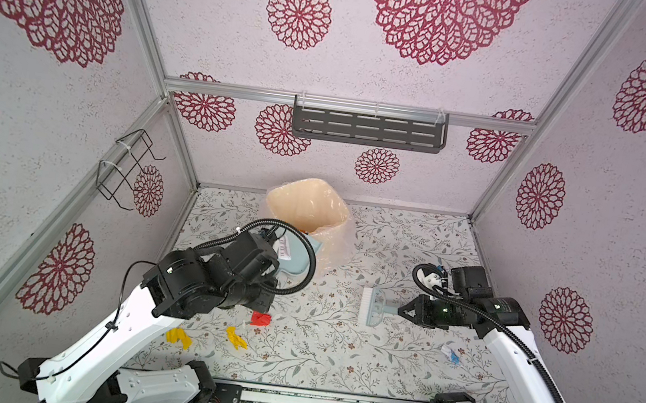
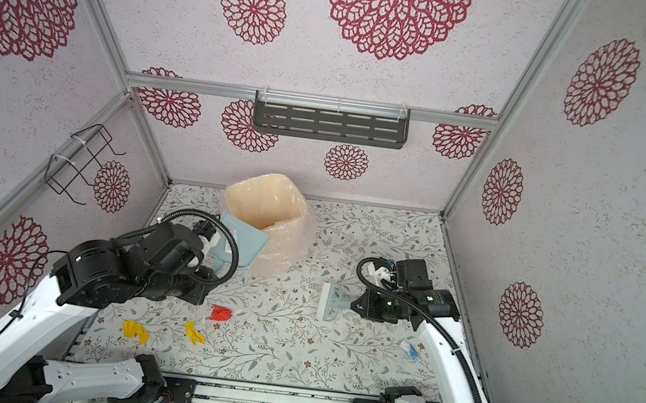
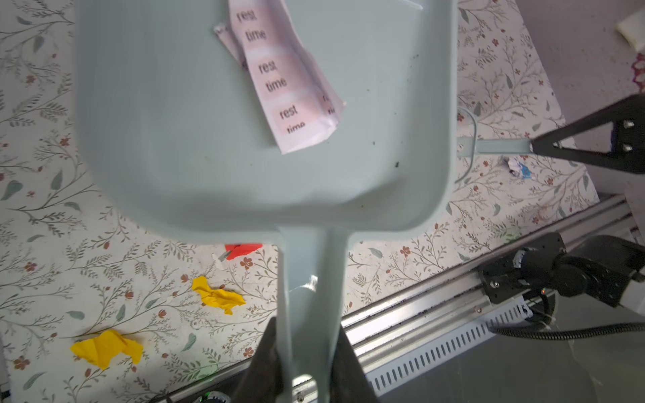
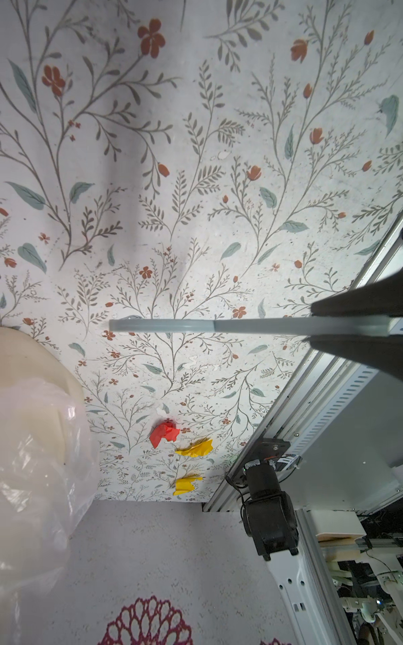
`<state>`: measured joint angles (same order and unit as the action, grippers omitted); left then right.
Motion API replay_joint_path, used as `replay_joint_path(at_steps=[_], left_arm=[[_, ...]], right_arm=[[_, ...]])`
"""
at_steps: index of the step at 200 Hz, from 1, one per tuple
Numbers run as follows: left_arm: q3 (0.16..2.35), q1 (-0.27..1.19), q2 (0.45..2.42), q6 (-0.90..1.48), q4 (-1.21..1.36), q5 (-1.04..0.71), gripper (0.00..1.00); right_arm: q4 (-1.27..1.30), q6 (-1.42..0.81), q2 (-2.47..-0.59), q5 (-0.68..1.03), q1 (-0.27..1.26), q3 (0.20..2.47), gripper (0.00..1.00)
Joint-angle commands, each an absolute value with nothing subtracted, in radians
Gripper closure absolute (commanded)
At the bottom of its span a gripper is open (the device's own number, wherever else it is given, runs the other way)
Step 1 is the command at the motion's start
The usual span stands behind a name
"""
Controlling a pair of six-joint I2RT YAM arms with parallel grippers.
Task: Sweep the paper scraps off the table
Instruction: 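Raise the dustpan over the cream bin and tip it with the left gripper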
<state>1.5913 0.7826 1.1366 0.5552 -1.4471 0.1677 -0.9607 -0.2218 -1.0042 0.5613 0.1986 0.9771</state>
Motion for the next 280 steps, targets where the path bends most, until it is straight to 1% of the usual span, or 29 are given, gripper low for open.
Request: replay_joint_path(at_steps=[1,32,61,86,131,173,207,234,280], left_arm=[[1.663,0.678,1.185,0.412,-1.514,0.114,1.00],[1.767,0.547,1.273,0.302,-1.520,0.080,1.00],[1.812,0.449,1.355,0.211,-1.486,0.062,1.00],[1.880,0.420,1.428,0.144,-1.482,0.094,1.00],[1.988,0.426,1.569,0.041,-1.541,0.255,1.00],[2.070,0.507,1.655,-0.063,-1.557,0.495,1.00],[2.095,0.556,1.694,-0.127,-1.533,0.603,1.00],[2.061,0.574,1.716,-0.194,-1.473,0.694,1.00],[1.963,0.654,1.717,-0.376,-1.298,0.944,1.00]], right_arm=[[-0.941,-0.231,-0.985,0.606,0.190,0.988,1.00],[-0.947,-0.233,-0.989,0.614,0.187,0.998,1.00],[-0.945,-0.233,-0.992,0.617,0.185,0.996,1.00],[-0.952,-0.230,-0.998,0.618,0.182,0.998,1.00],[-0.966,-0.215,-1.006,0.622,0.178,0.999,1.00],[-0.957,-0.206,-1.018,0.626,0.174,0.989,1.00],[-0.961,-0.202,-1.026,0.629,0.175,1.001,1.00],[-0.967,-0.194,-1.032,0.628,0.173,1.009,1.00],[-0.965,-0.187,-1.026,0.621,0.172,0.993,1.00]])
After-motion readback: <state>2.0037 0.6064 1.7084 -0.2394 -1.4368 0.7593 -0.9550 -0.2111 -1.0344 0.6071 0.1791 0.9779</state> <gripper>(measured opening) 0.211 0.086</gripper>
